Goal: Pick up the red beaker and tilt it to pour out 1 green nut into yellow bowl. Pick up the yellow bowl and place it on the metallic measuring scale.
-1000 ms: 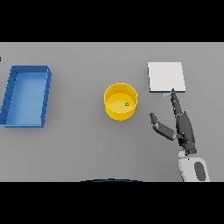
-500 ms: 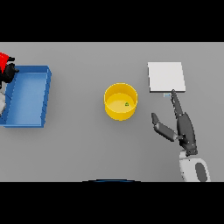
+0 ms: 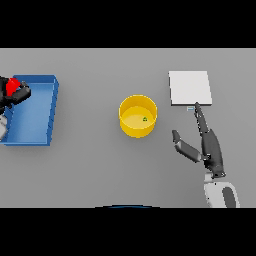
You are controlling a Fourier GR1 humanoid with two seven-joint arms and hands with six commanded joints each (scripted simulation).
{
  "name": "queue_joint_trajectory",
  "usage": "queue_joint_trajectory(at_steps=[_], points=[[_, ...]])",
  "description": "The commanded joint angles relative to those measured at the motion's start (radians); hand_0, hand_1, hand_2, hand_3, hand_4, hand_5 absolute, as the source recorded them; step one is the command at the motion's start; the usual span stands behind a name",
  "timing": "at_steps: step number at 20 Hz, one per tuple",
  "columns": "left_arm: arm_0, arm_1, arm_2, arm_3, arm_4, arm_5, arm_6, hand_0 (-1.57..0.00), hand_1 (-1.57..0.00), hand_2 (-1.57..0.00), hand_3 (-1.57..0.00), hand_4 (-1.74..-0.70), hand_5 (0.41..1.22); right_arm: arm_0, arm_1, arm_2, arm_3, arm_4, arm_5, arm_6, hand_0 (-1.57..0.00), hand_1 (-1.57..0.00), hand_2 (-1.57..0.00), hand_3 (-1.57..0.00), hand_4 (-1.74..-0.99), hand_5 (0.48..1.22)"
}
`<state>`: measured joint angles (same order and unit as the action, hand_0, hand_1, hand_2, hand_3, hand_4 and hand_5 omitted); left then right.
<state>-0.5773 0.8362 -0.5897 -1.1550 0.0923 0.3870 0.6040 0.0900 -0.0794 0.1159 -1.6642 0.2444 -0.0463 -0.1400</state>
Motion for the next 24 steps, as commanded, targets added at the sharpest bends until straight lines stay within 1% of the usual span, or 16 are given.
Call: queue_joint_trajectory(at_steps=[1,2,4,6,7,8,11,14,15,17,18,19,20,21,22,24], points=[[0.011,0.025,0.002,-0.029,0.030,-0.050,0.004,-1.17,-0.94,-0.96,-0.90,-1.12,0.778,0.002,0.001,-0.004,0.009,0.001,-0.006,-0.006,0.00,0.00,0.00,0.00,-1.187,0.664],[0.015,0.036,-0.005,-0.041,0.050,-0.099,0.006,-0.93,-0.76,-0.77,-0.72,-1.03,0.758,0.002,-0.007,-0.008,0.008,-0.004,-0.001,-0.008,0.00,0.00,0.00,0.00,-1.185,0.665],[0.017,0.053,-0.013,-0.064,0.073,-0.141,0.005,-0.60,-0.48,-0.49,-0.46,-0.92,0.723,-0.002,-0.001,0.000,0.010,0.008,-0.005,0.001,0.00,0.00,0.00,0.00,-1.182,0.667],[0.021,0.064,-0.005,-0.068,0.095,-0.170,-0.002,-0.38,-0.31,-0.31,-0.30,-0.85,0.698,0.007,0.001,0.006,-0.010,0.006,-0.001,0.007,0.00,0.00,0.00,0.00,-1.187,0.667],[0.019,0.057,-0.005,-0.067,0.099,-0.171,-0.003,-0.30,-0.25,-0.25,-0.24,-0.83,0.688,0.000,0.000,0.005,-0.001,0.012,-0.004,0.015,0.00,0.00,0.00,0.00,-1.189,0.666],[0.015,0.055,-0.004,-0.062,0.101,-0.176,0.000,-0.24,-0.20,-0.20,-0.19,-0.82,0.684,0.014,-0.003,0.003,0.003,0.010,-0.003,-0.001,0.00,0.00,0.00,0.00,-1.187,0.666],[0.002,0.046,0.008,-0.048,0.103,-0.168,-0.037,-0.12,-0.10,-0.10,-0.10,-0.79,0.674,-0.001,0.002,0.009,-0.005,0.018,-0.007,0.038,0.00,0.00,0.00,0.00,-1.193,0.660],[0.003,0.039,0.031,-0.045,0.113,-0.141,-0.073,-0.06,-0.05,-0.05,-0.05,-0.79,0.674,-0.004,-0.006,0.029,-0.009,0.078,-0.029,0.050,0.00,0.00,0.00,0.00,-1.203,0.660],[-0.002,0.041,0.035,-0.041,0.112,-0.138,-0.083,-0.05,-0.04,-0.04,-0.04,-0.79,0.671,-0.011,-0.010,0.033,-0.006,0.085,-0.025,0.066,0.00,0.00,0.00,0.00,-1.198,0.662],[-0.002,0.030,0.031,-0.039,0.109,-0.133,-0.091,-0.03,-0.03,-0.03,-0.02,-0.78,0.679,-0.037,-0.039,0.050,0.004,0.080,0.027,0.035,0.00,0.00,0.00,0.00,-1.162,0.694],[-0.007,0.033,0.029,-0.040,0.106,-0.133,-0.078,-0.03,-0.02,-0.02,-0.02,-0.78,0.685,-0.071,-0.058,0.061,0.016,0.099,0.044,0.032,0.00,0.00,0.00,0.00,-1.180,0.708],[-0.005,0.029,0.030,-0.029,0.105,-0.130,-0.086,-0.02,-0.02,-0.02,-0.02,-0.78,0.693,-0.098,-0.084,0.063,0.025,0.112,0.058,0.026,0.00,0.00,0.00,0.00,-1.202,0.709],[-0.005,0.018,0.028,-0.021,0.107,-0.129,-0.091,-0.02,-0.01,-0.01,-0.01,-0.78,0.700,-0.117,-0.103,0.077,0.029,0.123,0.085,0.035,0.00,0.00,0.00,0.00,-1.221,0.709],[-0.003,0.010,0.023,-0.022,0.105,-0.125,-0.094,-0.01,-0.01,-0.01,-0.01,-0.79,0.704,-0.158,-0.125,0.084,0.032,0.132,0.113,0.059,0.00,0.00,0.00,0.00,-1.234,0.707],[-0.004,0.012,0.025,-0.022,0.106,-0.129,-0.098,-0.01,-0.01,-0.01,-0.01,-0.79,0.707,-0.170,-0.152,0.101,0.038,0.154,0.138,0.062,0.00,0.00,0.00,0.00,-1.255,0.700],[-0.006,0.004,0.022,-0.020,0.106,-0.126,-0.094,-0.01,0.00,0.00,0.00,-0.79,0.710,-0.237,-0.202,0.138,0.060,0.234,0.164,0.097,0.00,0.00,0.00,0.00,-1.278,0.683]])
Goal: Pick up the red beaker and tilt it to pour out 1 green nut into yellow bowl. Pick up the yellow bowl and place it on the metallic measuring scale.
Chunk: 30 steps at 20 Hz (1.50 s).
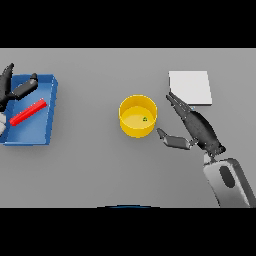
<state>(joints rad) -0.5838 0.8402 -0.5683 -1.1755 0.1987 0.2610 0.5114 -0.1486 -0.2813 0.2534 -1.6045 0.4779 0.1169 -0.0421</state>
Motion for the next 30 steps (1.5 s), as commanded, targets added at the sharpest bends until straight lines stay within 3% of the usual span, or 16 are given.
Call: queue_joint_trajectory(at_steps=[1,3,5,10,21,30], points=[[0.003,0.006,0.005,-0.002,0.003,-0.001,-0.009,0.00,0.00,0.00,0.00,-0.79,0.709,-0.021,-0.022,0.023,0.017,0.037,0.014,-0.001,0.00,0.00,0.00,0.00,-1.282,0.677],[-0.004,0.006,0.001,0.000,0.002,-0.007,0.002,0.00,0.00,0.00,0.00,-0.80,0.708,-0.091,-0.066,0.075,0.043,0.112,0.043,-0.030,0.00,0.00,0.00,0.00,-1.278,0.669],[-0.001,0.007,-0.002,-0.011,0.002,-0.005,0.006,0.00,0.00,0.00,0.00,-0.79,0.716,-0.161,-0.088,0.123,0.075,0.167,0.086,-0.025,0.00,0.00,0.00,0.00,-1.276,0.666],[-0.011,0.007,-0.007,-0.013,-0.005,-0.004,0.022,0.00,0.00,0.00,0.00,-0.80,0.723,-0.276,-0.115,0.186,0.158,0.208,0.171,-0.073,0.00,0.00,0.00,0.00,-1.274,0.656],[-0.022,0.014,-0.005,0.001,-0.002,-0.025,0.006,0.00,0.00,0.00,0.00,-0.79,0.732,-0.445,-0.072,0.309,0.368,0.264,0.278,-0.156,0.00,0.00,0.00,0.00,-1.250,0.681],[0.001,0.026,-0.001,-0.015,0.003,-0.019,-0.008,0.00,0.00,0.00,0.00,-0.80,0.735,-0.515,-0.050,0.374,0.483,0.311,0.341,-0.148,0.00,0.00,0.00,0.00,-1.307,0.690]])
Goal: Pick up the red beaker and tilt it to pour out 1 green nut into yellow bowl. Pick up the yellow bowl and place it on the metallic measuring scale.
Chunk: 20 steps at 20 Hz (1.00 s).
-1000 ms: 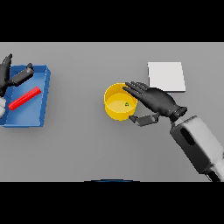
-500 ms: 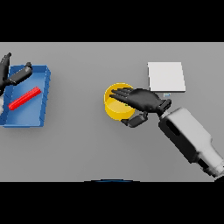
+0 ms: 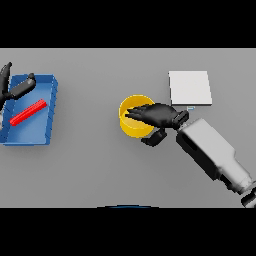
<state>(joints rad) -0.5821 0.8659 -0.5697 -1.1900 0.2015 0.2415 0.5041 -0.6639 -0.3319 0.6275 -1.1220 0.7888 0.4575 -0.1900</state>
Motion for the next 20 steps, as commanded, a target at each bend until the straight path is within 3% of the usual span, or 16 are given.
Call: queue_joint_trajectory(at_steps=[1,5,6,8,9,12,14,16,20], points=[[-0.009,-0.003,-0.002,0.008,-0.006,0.002,0.006,0.00,0.00,0.00,0.00,-0.79,0.732,-0.009,0.007,0.004,0.005,0.002,0.002,0.003,0.00,0.00,0.00,0.00,-1.304,0.703],[-0.011,-0.001,-0.001,0.010,-0.003,-0.009,-0.013,0.00,0.00,0.00,0.00,-0.79,0.725,-0.012,0.022,0.022,0.012,0.017,0.013,0.030,-0.02,-0.04,-0.07,-0.09,-1.339,0.784],[-0.019,-0.005,0.004,0.021,-0.001,-0.010,-0.008,0.00,0.00,0.00,0.00,-0.79,0.723,-0.012,0.019,0.027,0.011,0.025,0.011,0.035,-0.09,-0.11,-0.13,-0.16,-1.362,0.820],[-0.018,0.005,0.011,0.016,0.004,-0.012,-0.010,0.00,0.00,0.00,0.00,-0.79,0.723,-0.021,0.013,0.033,0.012,0.029,0.018,0.016,-0.51,-0.44,-0.39,-0.36,-1.425,0.964],[-0.014,0.001,0.009,0.009,0.005,-0.004,-0.003,0.00,0.00,0.00,0.00,-0.80,0.725,-0.022,0.017,0.033,0.019,0.026,0.024,0.023,-0.72,-0.66,-0.62,-0.47,-1.488,1.016],[-0.020,-0.001,0.009,0.008,0.004,-0.004,0.000,0.00,0.00,0.00,0.00,-0.80,0.728,-0.032,0.014,0.038,0.020,0.003,0.076,0.022,-1.14,-1.11,-1.09,-0.87,-1.604,1.116],[-0.002,0.007,0.007,-0.001,0.003,0.001,-0.006,0.00,0.00,0.00,0.00,-0.80,0.727,-0.037,0.003,0.040,0.019,-0.007,0.094,0.008,-1.29,-1.27,-1.26,-1.02,-1.649,1.154],[0.002,0.010,0.009,-0.020,0.009,0.006,0.000,0.00,0.00,0.00,0.00,-0.80,0.725,-0.023,0.000,0.039,-0.007,-0.016,0.096,0.045,-1.39,-1.38,-1.31,-1.14,-1.682,1.178],[-0.004,0.015,0.011,-0.027,0.006,0.012,0.011,0.00,0.00,0.00,0.00,-0.81,0.725,-0.021,-0.027,0.037,-0.029,-0.026,0.095,0.028,-1.50,-1.49,-1.45,-1.18,-1.717,1.203]])
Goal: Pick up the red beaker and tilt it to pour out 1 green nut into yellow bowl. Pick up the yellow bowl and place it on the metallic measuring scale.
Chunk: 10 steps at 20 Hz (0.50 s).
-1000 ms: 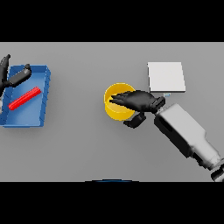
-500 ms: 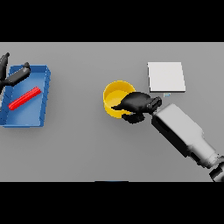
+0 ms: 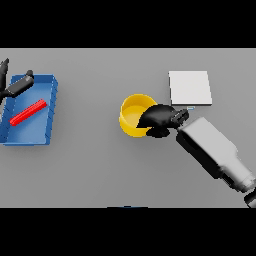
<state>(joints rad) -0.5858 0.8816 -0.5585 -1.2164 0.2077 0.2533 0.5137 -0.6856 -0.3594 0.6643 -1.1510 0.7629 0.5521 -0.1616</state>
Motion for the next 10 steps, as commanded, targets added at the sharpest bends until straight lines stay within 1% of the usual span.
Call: queue_joint_trajectory(at_steps=[1,3,4,5,6,7,8,9,10], points=[[-0.006,-0.010,-0.008,0.014,-0.007,-0.004,0.001,0.00,0.00,0.00,0.00,-0.80,0.725,0.002,-0.004,-0.003,-0.017,-0.005,0.005,0.012,-1.51,-1.51,-1.45,-1.19,-1.722,1.207],[0.004,-0.006,-0.007,0.014,-0.005,-0.007,-0.006,0.00,0.00,0.00,0.00,-0.80,0.724,0.007,-0.028,-0.022,-0.075,-0.037,0.040,0.020,-1.53,-1.53,-1.49,-1.19,-1.729,1.212],[0.005,0.001,-0.002,0.003,-0.002,-0.003,-0.007,0.00,0.00,0.00,0.00,-0.80,0.723,-0.008,-0.039,-0.036,-0.090,-0.047,0.049,0.019,-1.54,-1.54,-1.47,-1.27,-1.731,1.214],[0.016,0.008,-0.003,-0.006,0.002,-0.007,-0.014,0.00,0.00,0.00,0.00,-0.80,0.723,-0.018,-0.042,-0.041,-0.101,-0.051,0.052,0.031,-1.55,-1.55,-1.49,-1.33,-1.732,1.215],[0.015,0.011,-0.003,-0.005,0.003,-0.014,-0.008,0.00,0.00,0.00,0.00,-0.80,0.721,-0.024,-0.064,-0.047,-0.130,-0.055,0.068,0.032,-1.55,-1.55,-1.51,-1.38,-1.731,1.216],[0.006,0.010,-0.006,-0.010,0.001,-0.014,0.003,0.00,0.00,0.00,0.00,-0.80,0.719,-0.028,-0.078,-0.055,-0.145,-0.057,0.074,0.047,-1.56,-1.55,-1.52,-1.36,-1.730,1.217],[0.003,-0.002,-0.011,-0.013,-0.002,-0.007,0.005,0.00,0.00,0.00,0.00,-0.80,0.719,-0.038,-0.085,-0.067,-0.165,-0.066,0.090,0.075,-1.56,-1.56,-1.53,-1.35,-1.728,1.218],[0.004,-0.001,-0.009,-0.013,-0.003,-0.003,0.006,0.00,0.00,0.00,0.00,-0.80,0.720,-0.046,-0.099,-0.080,-0.191,-0.078,0.113,0.090,-1.56,-1.56,-1.54,-1.34,-1.726,1.219],[-0.002,-0.001,-0.010,0.004,-0.008,-0.008,-0.003,0.00,0.00,0.00,0.00,-0.80,0.722,-0.062,-0.107,-0.096,-0.198,-0.086,0.117,0.098,-1.56,-1.56,-1.54,-1.31,-1.724,1.219]])
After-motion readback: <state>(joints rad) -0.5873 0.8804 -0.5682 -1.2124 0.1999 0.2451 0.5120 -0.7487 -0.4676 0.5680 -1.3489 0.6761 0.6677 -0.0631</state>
